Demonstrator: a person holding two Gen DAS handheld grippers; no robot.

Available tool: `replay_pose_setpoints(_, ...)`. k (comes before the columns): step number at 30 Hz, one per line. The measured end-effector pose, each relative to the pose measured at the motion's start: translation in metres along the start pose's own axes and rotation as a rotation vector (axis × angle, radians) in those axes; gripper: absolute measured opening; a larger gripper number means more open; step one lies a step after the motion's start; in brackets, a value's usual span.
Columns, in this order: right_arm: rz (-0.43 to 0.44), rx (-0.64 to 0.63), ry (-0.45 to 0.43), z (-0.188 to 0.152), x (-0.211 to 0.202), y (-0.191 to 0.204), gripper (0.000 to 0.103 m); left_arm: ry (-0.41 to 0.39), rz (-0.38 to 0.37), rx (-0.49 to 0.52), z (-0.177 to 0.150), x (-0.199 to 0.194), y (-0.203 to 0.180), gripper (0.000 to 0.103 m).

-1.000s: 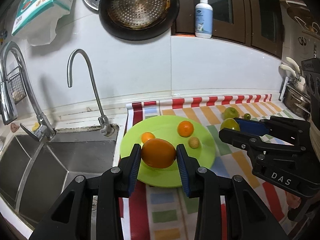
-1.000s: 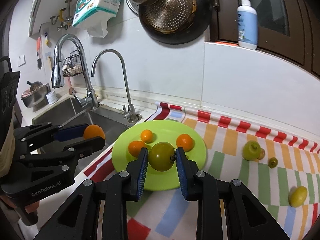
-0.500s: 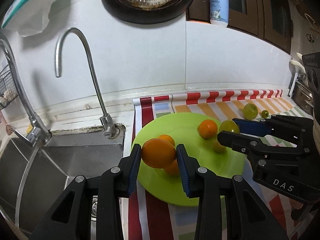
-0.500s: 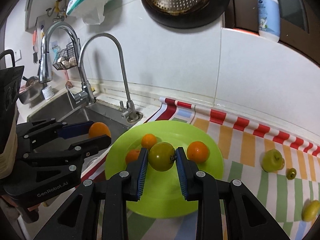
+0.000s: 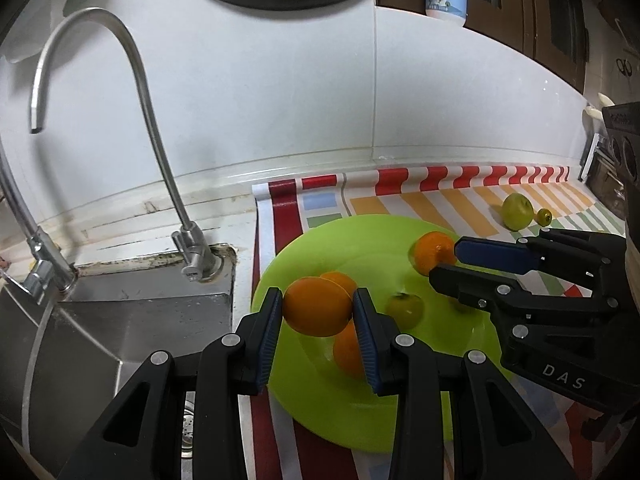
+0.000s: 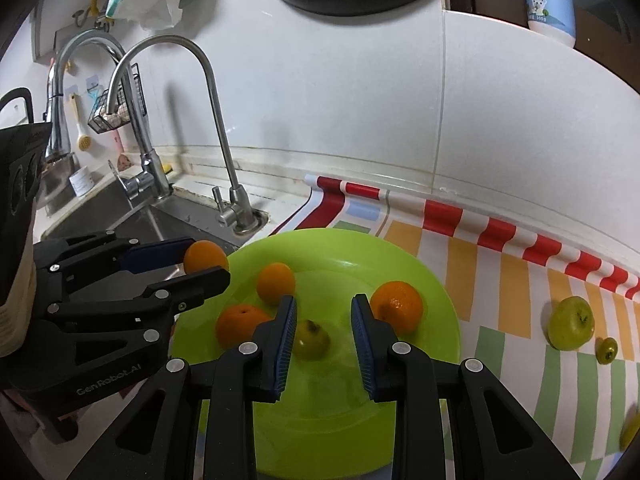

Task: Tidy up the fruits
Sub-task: 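Lower both fruits onto the plate and open both tools, then withdraw both open tools from the plate toward the remaining fruits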

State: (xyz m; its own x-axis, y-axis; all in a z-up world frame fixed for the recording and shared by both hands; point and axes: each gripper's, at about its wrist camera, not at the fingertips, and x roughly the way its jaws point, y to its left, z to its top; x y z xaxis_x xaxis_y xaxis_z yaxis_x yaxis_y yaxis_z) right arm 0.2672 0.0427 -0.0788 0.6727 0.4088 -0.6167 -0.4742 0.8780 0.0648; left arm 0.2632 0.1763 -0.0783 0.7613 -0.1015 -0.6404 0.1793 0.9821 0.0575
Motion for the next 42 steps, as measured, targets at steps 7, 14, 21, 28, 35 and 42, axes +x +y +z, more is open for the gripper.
replay_pose_setpoints(7, -0.017, 0.008, 0.002, 0.000, -0.001, -0.004, 0.030, -0.012, -0.006, 0.010, 0.002, -0.001, -0.004, 0.044)
replay_pose_setpoints(14, -0.037, 0.007, -0.031, -0.001, -0.020, -0.004, 0.036, -0.034, 0.006, 0.003, -0.001, -0.021, -0.008, 0.047)
replay_pose_setpoints(21, -0.066, 0.010, -0.083, -0.005, -0.051, -0.005, 0.046, -0.074, 0.038, -0.017, -0.003, -0.052, -0.017, 0.057)
replay_pose_setpoints(28, -0.085, 0.033, -0.118, -0.011, -0.081, -0.007, 0.058, -0.121, 0.045, -0.038, -0.004, -0.083, -0.031, 0.064)
replay_pose_setpoints(35, -0.128, 0.058, -0.163, -0.024, -0.115, -0.013, 0.071, -0.169, 0.064, -0.021, -0.006, -0.110, -0.051, 0.078)
replay_pose_setpoints(42, -0.193, 0.071, -0.214, -0.036, -0.150, -0.021, 0.082, -0.207, 0.063, -0.008, -0.008, -0.131, -0.072, 0.087)
